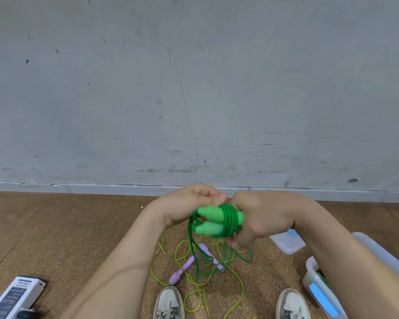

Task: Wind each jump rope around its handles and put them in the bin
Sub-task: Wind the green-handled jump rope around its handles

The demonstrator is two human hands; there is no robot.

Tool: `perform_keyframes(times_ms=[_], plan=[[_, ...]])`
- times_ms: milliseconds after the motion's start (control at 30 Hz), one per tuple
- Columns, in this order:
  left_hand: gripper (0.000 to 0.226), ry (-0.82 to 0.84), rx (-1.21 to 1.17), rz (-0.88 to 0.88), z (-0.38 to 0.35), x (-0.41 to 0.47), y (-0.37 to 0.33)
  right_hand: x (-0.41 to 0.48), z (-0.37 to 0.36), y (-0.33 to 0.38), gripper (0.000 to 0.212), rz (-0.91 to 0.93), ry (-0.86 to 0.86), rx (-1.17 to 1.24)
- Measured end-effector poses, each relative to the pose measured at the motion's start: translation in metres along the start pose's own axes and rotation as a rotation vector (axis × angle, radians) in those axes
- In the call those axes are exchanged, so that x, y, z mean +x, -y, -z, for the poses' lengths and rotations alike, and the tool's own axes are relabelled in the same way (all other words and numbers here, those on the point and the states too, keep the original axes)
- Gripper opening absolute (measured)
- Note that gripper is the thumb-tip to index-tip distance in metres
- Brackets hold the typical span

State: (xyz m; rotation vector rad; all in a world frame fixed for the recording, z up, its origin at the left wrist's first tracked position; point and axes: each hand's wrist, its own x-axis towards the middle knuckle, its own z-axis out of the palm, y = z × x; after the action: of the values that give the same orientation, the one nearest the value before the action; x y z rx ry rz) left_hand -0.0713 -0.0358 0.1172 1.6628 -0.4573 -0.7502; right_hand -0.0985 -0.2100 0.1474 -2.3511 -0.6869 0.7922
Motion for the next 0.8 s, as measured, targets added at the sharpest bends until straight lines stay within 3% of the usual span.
perform_keyframes(times_ms=[167,333,433,500,633,733,800], plan=[[0.018,-0.246,-0.198,-0.112,-0.008,0.012,-0.001,-0.008,0.011,-0.011,0.020,0.063,-0.079,0.410],[0.020,-0.385,-0.256,-0.149,-0.015,0.019,-0.001,-0.008,0.014,-0.011,0.013,0.055,-0.161,0.660],[0.012,-0.388,-0.267,-0.197,-0.018,0.016,-0.007,-0.005,0.016,-0.014,0.015,0.024,-0.278,0.889],[0.017,-0.384,-0.165,-0.207,-0.018,0.014,-0.008,-0.005,0.019,-0.015,0.011,-0.010,-0.345,0.989],[0.021,-0.520,0.227,-0.222,-0.020,0.015,-0.006,-0.002,0.020,-0.022,0.014,-0.088,-0.396,0.939],[0.015,-0.495,0.217,-0.246,-0.022,0.012,-0.012,-0.001,0.020,-0.024,0.013,-0.081,-0.377,0.918],[0.017,-0.572,0.221,-0.250,-0.023,0.012,-0.015,-0.001,0.020,-0.026,0.012,-0.013,-0.341,0.972]])
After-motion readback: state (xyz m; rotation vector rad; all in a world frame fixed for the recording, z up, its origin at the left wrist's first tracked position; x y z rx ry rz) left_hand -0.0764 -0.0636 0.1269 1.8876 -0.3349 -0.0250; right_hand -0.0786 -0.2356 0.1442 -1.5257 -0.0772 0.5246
